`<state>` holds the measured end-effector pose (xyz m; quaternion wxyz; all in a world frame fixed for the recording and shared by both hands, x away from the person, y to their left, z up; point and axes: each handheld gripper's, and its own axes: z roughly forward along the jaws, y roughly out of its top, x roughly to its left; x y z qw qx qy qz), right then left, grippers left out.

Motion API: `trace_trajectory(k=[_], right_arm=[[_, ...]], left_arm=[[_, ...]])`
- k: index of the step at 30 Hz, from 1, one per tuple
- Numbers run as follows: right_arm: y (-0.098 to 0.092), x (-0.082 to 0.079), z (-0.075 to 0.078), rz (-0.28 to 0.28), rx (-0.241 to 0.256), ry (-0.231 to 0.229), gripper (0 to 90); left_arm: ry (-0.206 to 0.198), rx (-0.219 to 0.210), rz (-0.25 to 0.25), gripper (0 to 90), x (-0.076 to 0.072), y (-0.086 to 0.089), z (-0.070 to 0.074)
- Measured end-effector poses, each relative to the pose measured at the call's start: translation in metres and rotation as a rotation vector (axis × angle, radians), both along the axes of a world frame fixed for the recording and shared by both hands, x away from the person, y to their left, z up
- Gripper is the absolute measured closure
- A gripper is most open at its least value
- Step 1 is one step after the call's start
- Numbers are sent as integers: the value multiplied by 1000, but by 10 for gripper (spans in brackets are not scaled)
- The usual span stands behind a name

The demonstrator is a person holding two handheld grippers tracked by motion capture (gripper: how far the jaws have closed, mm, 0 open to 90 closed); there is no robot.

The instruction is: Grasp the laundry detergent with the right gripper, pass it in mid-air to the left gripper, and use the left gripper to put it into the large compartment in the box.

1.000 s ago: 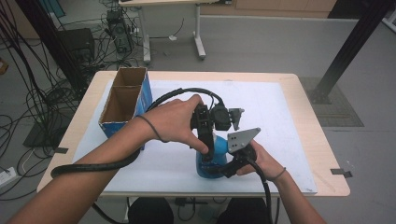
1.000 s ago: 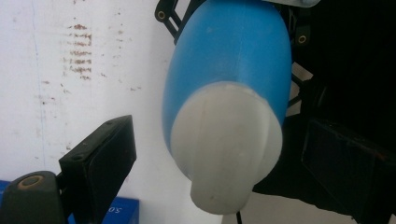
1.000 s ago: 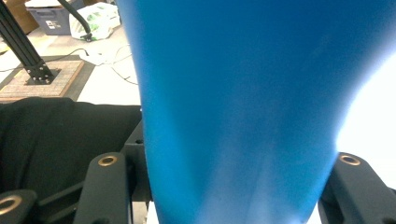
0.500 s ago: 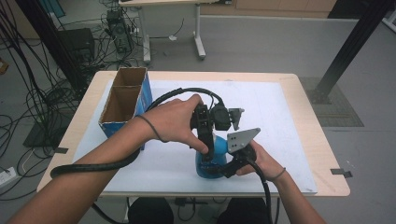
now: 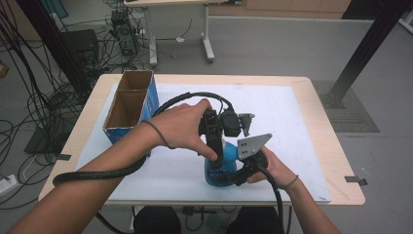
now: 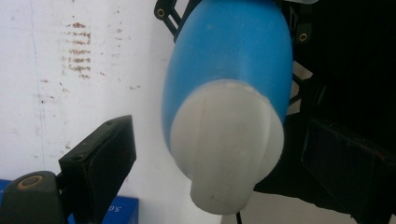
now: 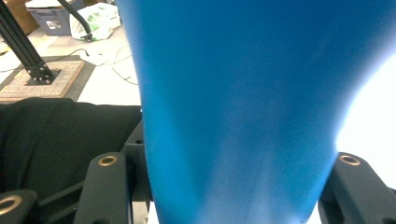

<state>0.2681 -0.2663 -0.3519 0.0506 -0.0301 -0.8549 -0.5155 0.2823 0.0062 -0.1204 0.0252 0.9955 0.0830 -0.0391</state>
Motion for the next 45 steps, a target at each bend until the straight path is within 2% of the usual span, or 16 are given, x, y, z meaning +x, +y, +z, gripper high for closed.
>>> trace_trajectory(k=[25, 45], right_arm=[[1, 0, 1, 5, -2, -2, 417], [4, 0, 4, 18, -2, -6, 418]], left_arm=[[0, 3, 3, 103, -1, 1, 1], [3, 8, -13, 109, -2, -3, -6]])
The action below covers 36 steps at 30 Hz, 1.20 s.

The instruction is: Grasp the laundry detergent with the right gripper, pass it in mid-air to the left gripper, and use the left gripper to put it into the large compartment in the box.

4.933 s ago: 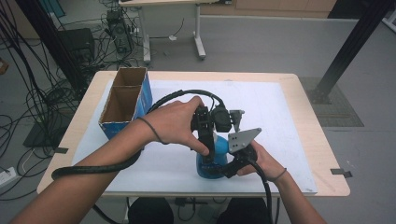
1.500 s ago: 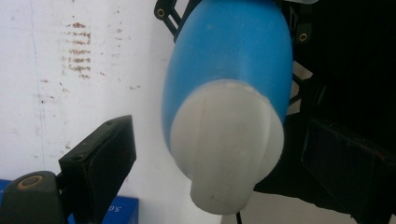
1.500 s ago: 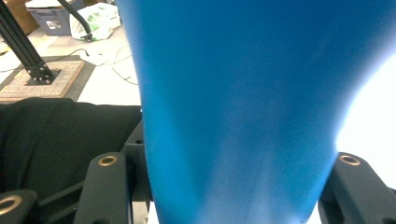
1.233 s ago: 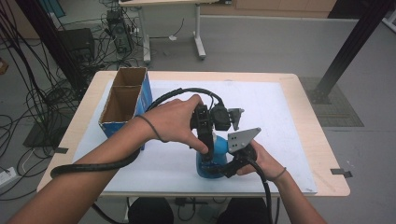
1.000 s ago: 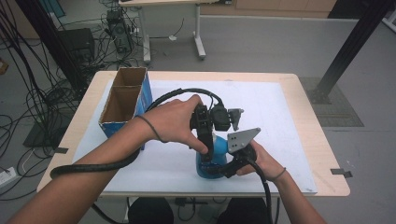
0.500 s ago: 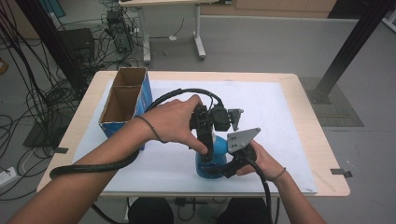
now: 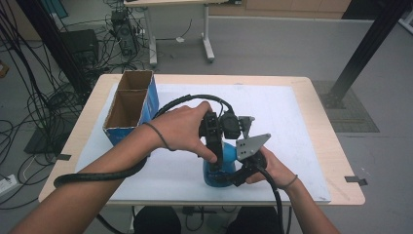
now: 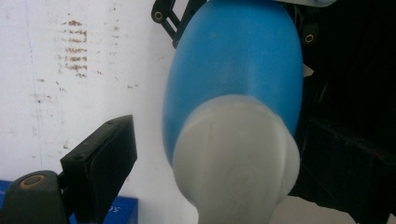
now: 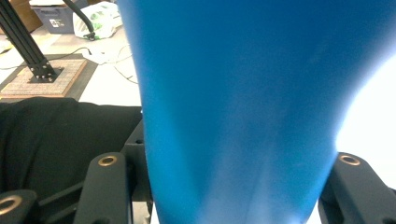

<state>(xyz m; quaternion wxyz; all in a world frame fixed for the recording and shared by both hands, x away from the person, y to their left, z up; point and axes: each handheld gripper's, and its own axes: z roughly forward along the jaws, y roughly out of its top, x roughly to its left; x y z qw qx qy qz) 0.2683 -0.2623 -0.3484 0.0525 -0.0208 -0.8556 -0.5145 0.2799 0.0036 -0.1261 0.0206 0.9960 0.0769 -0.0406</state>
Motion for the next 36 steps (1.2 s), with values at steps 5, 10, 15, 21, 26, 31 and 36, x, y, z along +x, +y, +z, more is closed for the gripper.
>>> trace_trajectory(k=[5, 10, 15, 21, 26, 31, 36], right_arm=[[0, 0, 1, 2, 1, -5, 417], [-1, -1, 2, 4, 5, -7, 417], [-1, -1, 2, 7, 10, -11, 417], [0, -1, 3, 9, 10, -16, 417], [1, -1, 3, 11, 11, -17, 418], [1, -1, 4, 9, 11, -18, 417], [1, -1, 3, 4, 14, -18, 417]], left_arm=[[0, -1, -1, 112, 0, -1, -2], [3, 2, -7, 115, -1, -4, -4], [3, 1, -7, 123, 0, -5, -5], [5, 0, -7, 151, 1, -5, -7], [6, 4, -13, 217, 1, -6, -9], [8, 2, -15, 288, 1, -6, -7], [16, -2, -16, 354, 2, -5, -6]])
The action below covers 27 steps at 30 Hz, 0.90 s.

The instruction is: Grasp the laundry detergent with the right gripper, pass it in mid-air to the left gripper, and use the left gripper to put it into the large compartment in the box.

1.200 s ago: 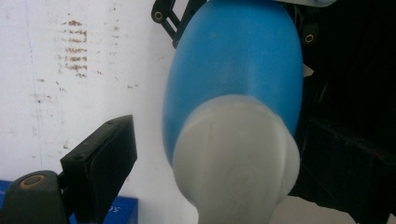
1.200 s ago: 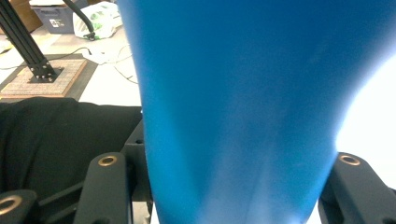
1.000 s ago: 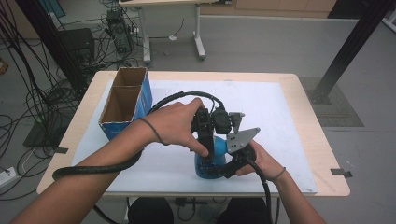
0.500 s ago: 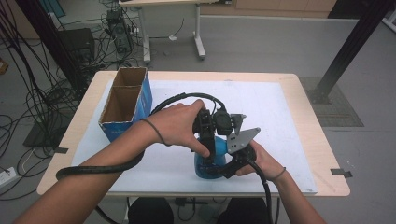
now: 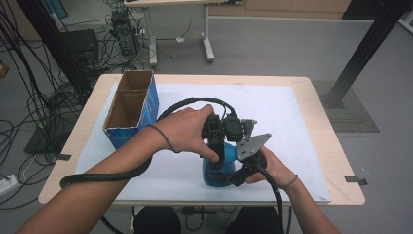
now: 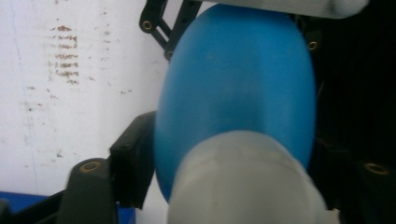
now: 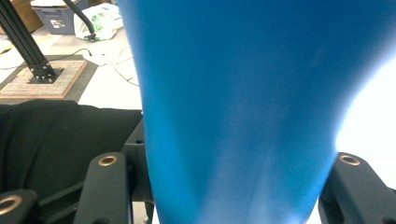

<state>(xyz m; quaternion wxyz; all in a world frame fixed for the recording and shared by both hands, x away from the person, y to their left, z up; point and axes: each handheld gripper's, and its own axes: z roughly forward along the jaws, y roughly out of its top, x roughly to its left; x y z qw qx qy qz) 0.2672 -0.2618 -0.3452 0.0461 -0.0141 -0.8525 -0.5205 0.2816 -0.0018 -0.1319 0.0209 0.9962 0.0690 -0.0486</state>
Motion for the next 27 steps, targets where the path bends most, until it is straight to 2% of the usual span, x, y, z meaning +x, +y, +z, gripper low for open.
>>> trace_trajectory(k=[10, 27], right_arm=[[2, 0, 0, 6, -5, 0, 417], [5, 2, 2, 11, -5, 3, 417]], left_arm=[[0, 21, 5, 368, -2, -2, 0], [3, 23, 26, 368, -1, 1, 1]])
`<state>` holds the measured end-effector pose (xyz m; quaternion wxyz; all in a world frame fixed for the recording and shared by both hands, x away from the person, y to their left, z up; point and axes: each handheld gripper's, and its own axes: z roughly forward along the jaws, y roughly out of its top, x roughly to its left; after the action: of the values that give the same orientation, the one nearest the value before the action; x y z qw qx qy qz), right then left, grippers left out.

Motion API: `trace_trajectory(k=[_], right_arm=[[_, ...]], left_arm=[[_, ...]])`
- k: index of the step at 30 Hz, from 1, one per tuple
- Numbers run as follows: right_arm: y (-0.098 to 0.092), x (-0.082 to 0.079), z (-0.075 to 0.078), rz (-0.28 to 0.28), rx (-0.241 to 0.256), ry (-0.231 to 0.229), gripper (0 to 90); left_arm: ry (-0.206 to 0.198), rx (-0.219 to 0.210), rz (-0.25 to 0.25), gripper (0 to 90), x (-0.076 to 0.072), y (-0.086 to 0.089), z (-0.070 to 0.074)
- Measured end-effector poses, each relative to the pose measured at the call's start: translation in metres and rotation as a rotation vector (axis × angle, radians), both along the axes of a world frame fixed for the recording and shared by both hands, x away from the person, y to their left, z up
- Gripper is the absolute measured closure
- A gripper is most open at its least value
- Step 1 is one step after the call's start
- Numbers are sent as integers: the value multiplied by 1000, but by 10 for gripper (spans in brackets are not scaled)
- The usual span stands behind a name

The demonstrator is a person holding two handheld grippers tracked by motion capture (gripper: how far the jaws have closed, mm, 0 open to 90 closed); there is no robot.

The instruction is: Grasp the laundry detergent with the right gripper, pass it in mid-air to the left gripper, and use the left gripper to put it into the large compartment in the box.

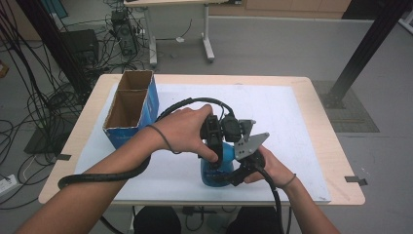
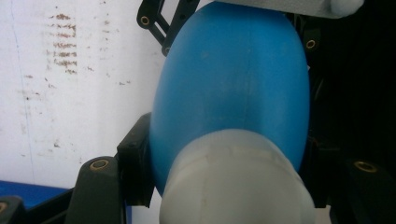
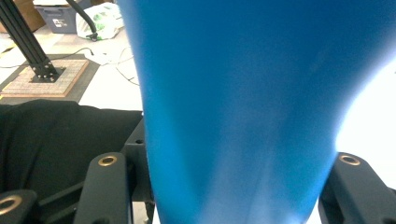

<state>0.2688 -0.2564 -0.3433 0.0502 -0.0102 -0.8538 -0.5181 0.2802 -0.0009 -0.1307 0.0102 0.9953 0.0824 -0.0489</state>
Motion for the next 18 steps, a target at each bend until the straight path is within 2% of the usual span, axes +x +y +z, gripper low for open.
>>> trace_trajectory(k=[18], right_arm=[[-1, 1, -1, -2, 9, 3, 418]], left_arm=[[-4, -6, 9, 368, 0, 0, 0]])
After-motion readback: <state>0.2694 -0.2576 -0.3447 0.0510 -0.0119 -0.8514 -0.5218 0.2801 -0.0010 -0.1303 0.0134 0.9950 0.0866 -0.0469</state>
